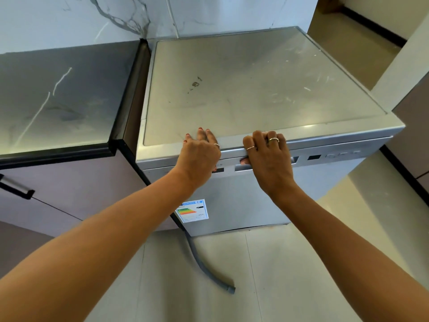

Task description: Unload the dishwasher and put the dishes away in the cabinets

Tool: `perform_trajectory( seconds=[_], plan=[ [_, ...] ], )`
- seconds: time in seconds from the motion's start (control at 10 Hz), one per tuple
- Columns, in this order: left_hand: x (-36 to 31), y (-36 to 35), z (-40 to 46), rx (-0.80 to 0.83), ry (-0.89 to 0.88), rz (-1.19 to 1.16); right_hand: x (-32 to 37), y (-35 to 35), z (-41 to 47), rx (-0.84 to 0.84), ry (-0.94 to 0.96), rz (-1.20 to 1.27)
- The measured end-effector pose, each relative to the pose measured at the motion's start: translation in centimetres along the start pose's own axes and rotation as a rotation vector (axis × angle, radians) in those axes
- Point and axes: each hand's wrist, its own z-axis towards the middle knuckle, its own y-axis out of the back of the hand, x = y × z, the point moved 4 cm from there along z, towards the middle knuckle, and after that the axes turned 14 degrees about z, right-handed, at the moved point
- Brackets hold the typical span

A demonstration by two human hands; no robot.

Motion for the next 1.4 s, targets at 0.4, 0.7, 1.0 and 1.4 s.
perform_trajectory(
  seconds=[0.4, 0.7, 1.0, 1.4],
  plan=[
    [-0.2, 0.0, 1.1, 0.067, -0.033, -0.033, 0.8, 0.3, 1.1, 0.236, -0.112, -0.095],
    [1.5, 4.6, 3.2, 0.123, -0.214, -0.037, 1.4, 1.2, 2.6, 0.474, -0.193, -0.097],
    [4.6, 3.6, 3.5, 0.164, -0.231, -0.333, 2.3, 1.2, 5.3, 0.682, -0.177, -0.082],
    [8.0, 1.2, 1.2, 0.584, -0.112, -0.620, 0.4, 4.0, 10.0, 1.097, -0.266, 0.253]
  ],
)
